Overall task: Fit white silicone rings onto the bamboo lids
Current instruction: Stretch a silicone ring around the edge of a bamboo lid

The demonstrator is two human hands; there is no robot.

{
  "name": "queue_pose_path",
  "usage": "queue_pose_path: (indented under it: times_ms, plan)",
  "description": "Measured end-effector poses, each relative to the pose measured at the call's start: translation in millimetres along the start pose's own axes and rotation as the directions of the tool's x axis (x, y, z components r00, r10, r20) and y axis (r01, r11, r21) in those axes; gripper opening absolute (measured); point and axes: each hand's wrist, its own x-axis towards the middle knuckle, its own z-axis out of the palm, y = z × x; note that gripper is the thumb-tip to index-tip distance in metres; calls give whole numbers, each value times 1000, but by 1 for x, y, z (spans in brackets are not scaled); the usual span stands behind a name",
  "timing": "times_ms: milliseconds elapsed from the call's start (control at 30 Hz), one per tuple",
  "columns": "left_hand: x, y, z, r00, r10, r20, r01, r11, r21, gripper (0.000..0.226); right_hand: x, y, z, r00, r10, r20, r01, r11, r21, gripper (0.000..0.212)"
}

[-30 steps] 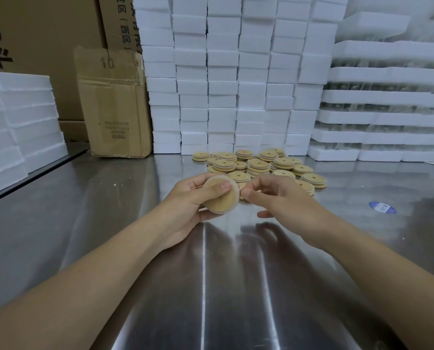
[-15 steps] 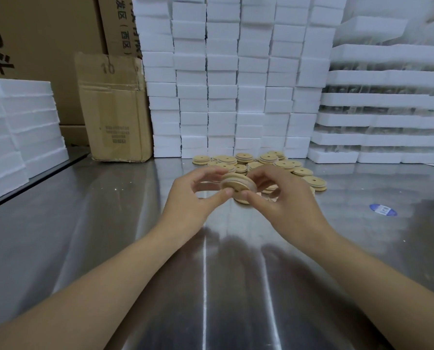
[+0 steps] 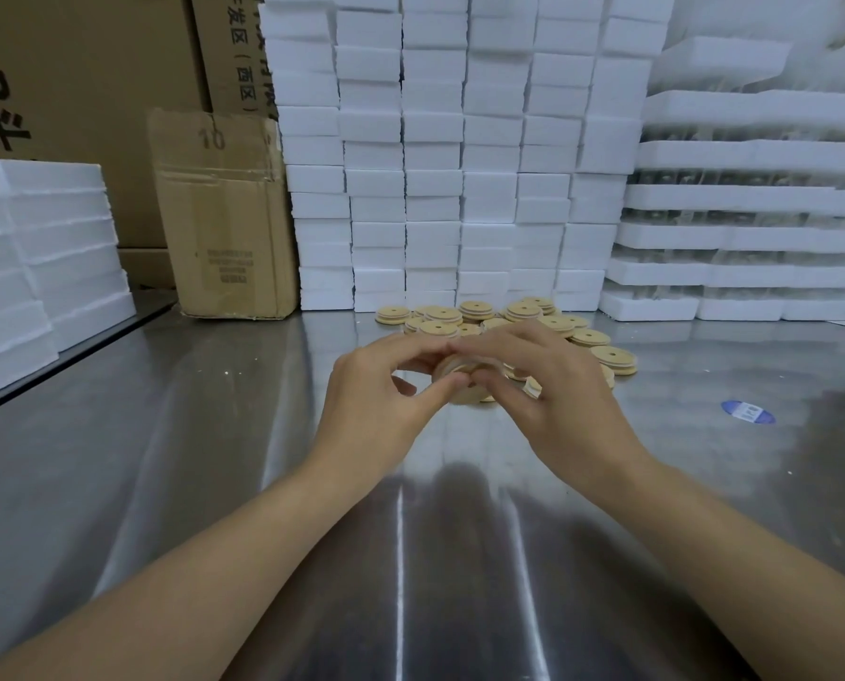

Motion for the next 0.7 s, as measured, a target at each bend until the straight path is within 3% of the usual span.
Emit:
queue_pose_path:
  times_ms: [267,500,567,700]
  plan:
    - [2,-5,2,991,-113,66,119,988,-97,20,3,-1,-4,992,118,46,-118,993,6,11]
    - [4,-9,-1,983,-129,128,139,988,-66,19,7,5,-14,965,194,179,-200,980,18,5]
    - [4,-10,0,977,-143,160,157,985,-72,19,8,5,-16,965,202,168,-220,971,95,9]
    - [5,-11,-3,963,-207,173,237,954,-181,20,16,10,-28,921,390,20,-375,868,327,11]
